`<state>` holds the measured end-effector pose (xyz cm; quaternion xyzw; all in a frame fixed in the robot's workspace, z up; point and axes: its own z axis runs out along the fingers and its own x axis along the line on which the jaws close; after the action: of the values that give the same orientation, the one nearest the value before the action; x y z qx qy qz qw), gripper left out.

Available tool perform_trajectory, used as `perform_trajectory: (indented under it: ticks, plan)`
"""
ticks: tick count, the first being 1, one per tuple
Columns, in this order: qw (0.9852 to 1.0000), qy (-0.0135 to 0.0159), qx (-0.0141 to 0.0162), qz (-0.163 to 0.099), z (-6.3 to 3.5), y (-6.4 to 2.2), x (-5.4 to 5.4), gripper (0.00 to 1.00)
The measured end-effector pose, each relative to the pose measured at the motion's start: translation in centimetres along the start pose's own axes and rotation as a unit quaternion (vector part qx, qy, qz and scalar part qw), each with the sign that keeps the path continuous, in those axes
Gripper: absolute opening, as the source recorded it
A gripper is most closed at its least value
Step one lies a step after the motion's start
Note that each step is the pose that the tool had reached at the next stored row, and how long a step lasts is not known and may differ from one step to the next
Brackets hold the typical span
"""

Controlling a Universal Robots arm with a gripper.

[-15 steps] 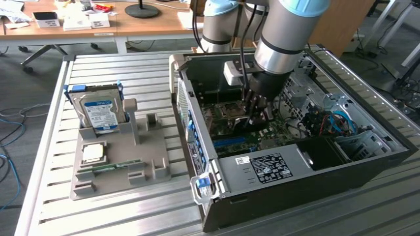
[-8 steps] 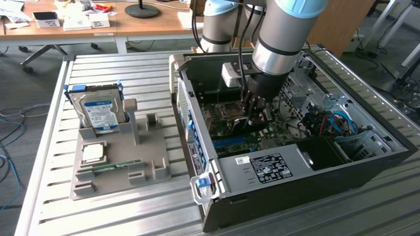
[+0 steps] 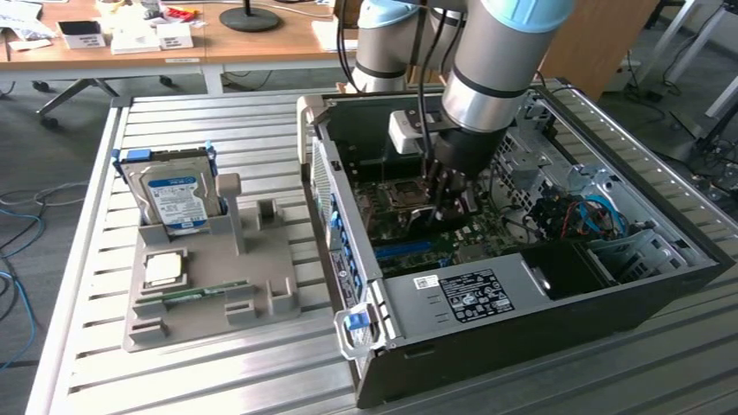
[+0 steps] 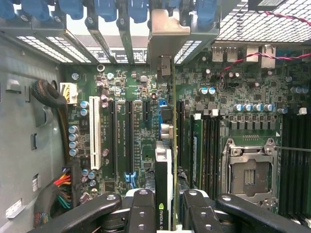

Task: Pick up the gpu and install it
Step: 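Insert the gpu into the slot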

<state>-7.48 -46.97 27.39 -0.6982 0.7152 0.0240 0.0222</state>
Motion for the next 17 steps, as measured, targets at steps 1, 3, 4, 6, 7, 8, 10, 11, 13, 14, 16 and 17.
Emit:
perform_trajectory:
  ticks: [1, 3, 4, 6, 7, 8, 10, 11, 13, 14, 16, 17]
  plan:
    - [1.0, 0.0, 0.0, 0.0, 0.0, 0.03, 0.0, 0.27]
    - [1.0, 0.0001, -0.0001, 0.0, -0.01, 0.08, 0.01, 0.27]
    - [1.0, 0.0001, -0.0001, 0.0, -0.01, 0.08, 0.01, 0.27]
    - [1.0, 0.0001, -0.0001, 0.0, -0.01, 0.09, 0.01, 0.27]
    - [1.0, 0.0001, -0.0001, 0.0, -0.01, 0.09, 0.01, 0.27]
    - [1.0, 0.0001, -0.0001, 0.0, -0.01, 0.13, 0.0, 0.27]
    - [1.0, 0.0001, -0.0001, 0.0, 0.0, 0.16, -0.07, 0.27]
    - [1.0, 0.0001, -0.0001, 0.0, 0.0, 0.16, -0.1, 0.27]
    - [1.0, 0.0001, -0.0001, 0.0, 0.0, 0.18, -0.11, 0.27]
    - [1.0, 0.0001, -0.0001, 0.0, 0.0, 0.23, -0.11, 0.27]
    - [1.0, 0.0001, -0.0001, 0.0, 0.0, 0.34, -0.11, 0.27]
    - [1.0, 0.0001, -0.0001, 0.0, 0.0, 0.41, -0.11, 0.27]
